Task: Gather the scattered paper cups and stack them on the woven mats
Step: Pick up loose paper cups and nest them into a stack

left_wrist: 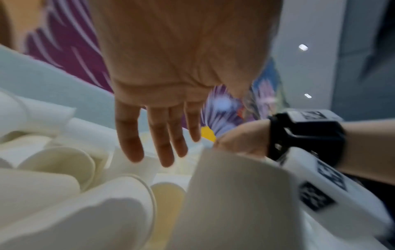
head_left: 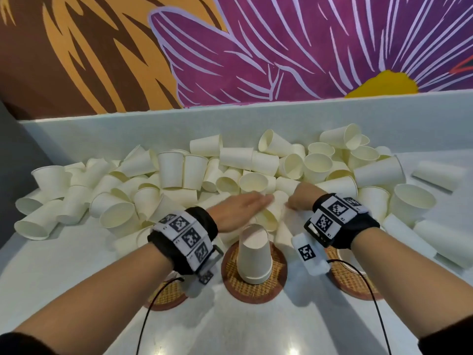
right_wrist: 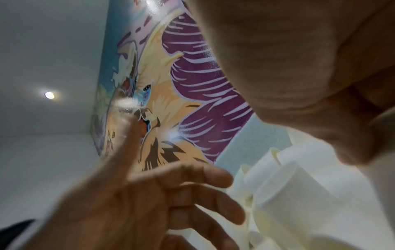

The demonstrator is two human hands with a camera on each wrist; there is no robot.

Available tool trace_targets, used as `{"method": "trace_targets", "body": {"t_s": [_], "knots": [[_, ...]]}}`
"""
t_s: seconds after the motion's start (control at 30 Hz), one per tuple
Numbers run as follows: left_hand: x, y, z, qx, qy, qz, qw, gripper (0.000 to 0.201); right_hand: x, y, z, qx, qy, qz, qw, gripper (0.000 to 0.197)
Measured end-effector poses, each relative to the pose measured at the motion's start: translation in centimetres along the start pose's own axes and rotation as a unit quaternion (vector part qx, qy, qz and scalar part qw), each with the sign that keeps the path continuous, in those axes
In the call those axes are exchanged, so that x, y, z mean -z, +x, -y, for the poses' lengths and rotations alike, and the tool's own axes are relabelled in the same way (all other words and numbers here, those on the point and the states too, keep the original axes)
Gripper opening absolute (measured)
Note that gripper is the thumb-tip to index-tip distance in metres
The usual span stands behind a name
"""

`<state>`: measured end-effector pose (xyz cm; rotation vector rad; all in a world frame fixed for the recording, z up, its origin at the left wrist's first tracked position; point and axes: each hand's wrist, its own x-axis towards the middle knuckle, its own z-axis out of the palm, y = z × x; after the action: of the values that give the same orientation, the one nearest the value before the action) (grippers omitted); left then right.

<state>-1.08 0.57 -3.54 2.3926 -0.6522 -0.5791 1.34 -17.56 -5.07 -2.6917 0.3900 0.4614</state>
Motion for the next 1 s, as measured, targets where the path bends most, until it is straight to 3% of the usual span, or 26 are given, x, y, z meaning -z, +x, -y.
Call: {"method": "trace_targets", "body": {"t_s": [0.07, 0.1, 0.2, 0.37, 0.47, 0.6, 0.83, 1.0], "knots": [[1.3, 1.0, 0.6, 0.043, -0.031, -0.116, 0.992, 0.049, 1.1, -0.1, 0.2, 0.002, 0.046, -0.023, 0.999, 0.024], [1.7, 1.5, 1.3, 0.062, -0.015, -0.142, 0.988, 0.039, 1.4, 0.0, 0.1, 0.002, 0.075, -0.031, 0.997, 0.023], [2.1, 2.8, 3.6, 0.107, 0.069, -0.093, 0.988, 0.036, 2.4, -0.3, 0.1, 0.008, 0.139, -0.049, 0.989, 0.024], [0.3, 3.4, 5.5, 0.129, 0.15, 0.003, 0.98, 0.083, 1.8, 0.6, -0.2, 0.003, 0.31, -0.003, 0.951, 0.04], [-0.8, 3.7, 6.0, 0.129, 0.177, 0.031, 0.975, 0.093, 1.4, 1.0, -0.1, 0.002, 0.339, 0.01, 0.941, 0.04], [-0.9, 3.8, 6.2, 0.133, 0.16, 0.029, 0.978, 0.081, 1.7, 1.0, 0.3, 0.025, 0.327, 0.005, 0.945, 0.04], [5.0, 2.9, 5.3, 0.123, 0.113, -0.037, 0.985, 0.066, 2.1, 1.9, -0.2, 0.02, 0.366, -0.072, 0.928, 0.039], [8.1, 1.5, 5.1, 0.132, -0.071, -0.079, 0.986, 0.057, 2.4, 1.7, -0.1, -0.003, 0.399, -0.067, 0.915, 0.041]]}}
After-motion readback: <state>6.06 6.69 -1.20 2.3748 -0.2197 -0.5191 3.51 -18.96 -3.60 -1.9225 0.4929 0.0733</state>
